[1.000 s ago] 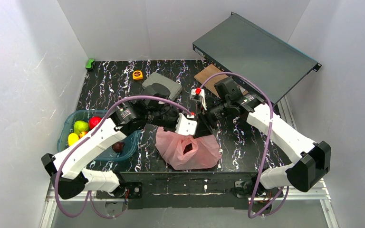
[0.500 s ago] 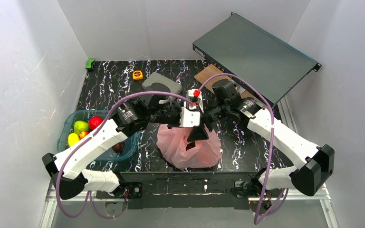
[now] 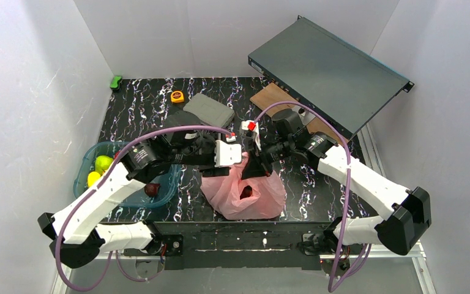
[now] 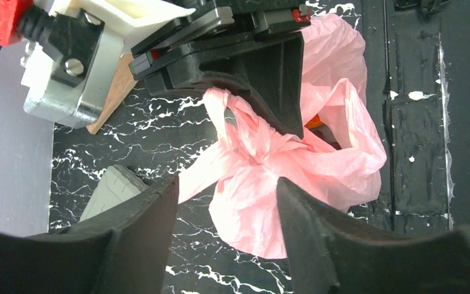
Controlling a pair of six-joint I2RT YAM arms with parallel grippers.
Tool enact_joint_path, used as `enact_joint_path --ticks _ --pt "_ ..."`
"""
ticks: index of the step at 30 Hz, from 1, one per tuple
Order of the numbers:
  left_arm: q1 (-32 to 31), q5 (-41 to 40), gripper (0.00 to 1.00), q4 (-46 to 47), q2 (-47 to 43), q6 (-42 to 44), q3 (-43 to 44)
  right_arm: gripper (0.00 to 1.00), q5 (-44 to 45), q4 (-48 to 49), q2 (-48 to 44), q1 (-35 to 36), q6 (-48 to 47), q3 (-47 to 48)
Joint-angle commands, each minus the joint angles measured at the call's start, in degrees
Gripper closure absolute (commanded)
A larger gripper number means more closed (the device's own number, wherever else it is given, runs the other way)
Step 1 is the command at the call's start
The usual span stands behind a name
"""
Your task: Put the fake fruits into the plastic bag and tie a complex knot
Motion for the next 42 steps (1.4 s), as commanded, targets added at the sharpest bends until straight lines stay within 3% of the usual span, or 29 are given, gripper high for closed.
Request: enact_joint_path --ticks 1,7,14,17,18,19,21,26,30,33,37,38,40,42 --pt "0.36 2.59 0.5 -2.94 -0.22 -3.41 1.33 0.99 -0.4 -0.05 -1.71 0.08 -1.16 0.77" --pt "0.36 8.92 0.73 -2.53 2.94 -7.8 3.66 0.96 -0.46 0.31 -1.74 0.11 -0.57 1.53" --pt "0.36 14.58 0.71 -3.67 4.52 -9.46 3.54 0.96 -0.69 0.01 -1.85 0.1 -0.59 1.96" --pt "0.36 13.79 0.87 -2.86 4.88 -10.3 2.82 0.94 -1.0 -0.15 -2.29 0.06 -0.73 1.69" --pt "0.36 13.2 0.94 -2.4 5.11 -10.93 2.71 0.91 -1.4 -0.24 -2.44 0.1 -0.82 1.68" --pt "0.48 10.21 1.0 1.74 4.65 -13.31 0.95 0.7 -3.27 -0.36 -2.9 0.22 -1.08 1.76" --pt "0.53 9.27 1.0 4.3 4.25 -14.03 0.02 0.63 -3.79 -0.33 -3.11 0.72 -1.38 1.67" --pt "0.6 10.49 1.0 6.5 5.83 -15.53 0.91 0.56 -3.83 -0.06 -2.47 1.65 -2.14 1.74" --pt "0.62 11.05 1.0 7.04 6.79 -16.07 1.49 0.56 -3.46 0.79 -1.85 1.8 -1.87 2.15" --pt "0.62 11.97 1.0 6.8 7.02 -16.56 2.45 0.6 -2.98 2.17 -1.71 1.8 -1.26 1.68" --pt "0.62 12.57 1.0 4.2 6.6 -16.56 3.33 0.78 -1.96 3.09 -1.93 1.82 -0.9 1.15" --pt "0.73 12.11 0.98 3.4 6.3 -16.64 3.6 0.82 -1.69 3.08 -2.01 1.79 -0.93 1.08" --pt "1.87 11.87 0.85 0.93 5.75 -16.01 4.68 0.9 -1.09 2.72 -2.3 1.7 -1.31 0.82" --pt "4.95 15.18 0.63 -3.33 5.15 -14.52 6.17 0.93 -0.61 1.92 -2.6 1.69 -2.31 0.59"
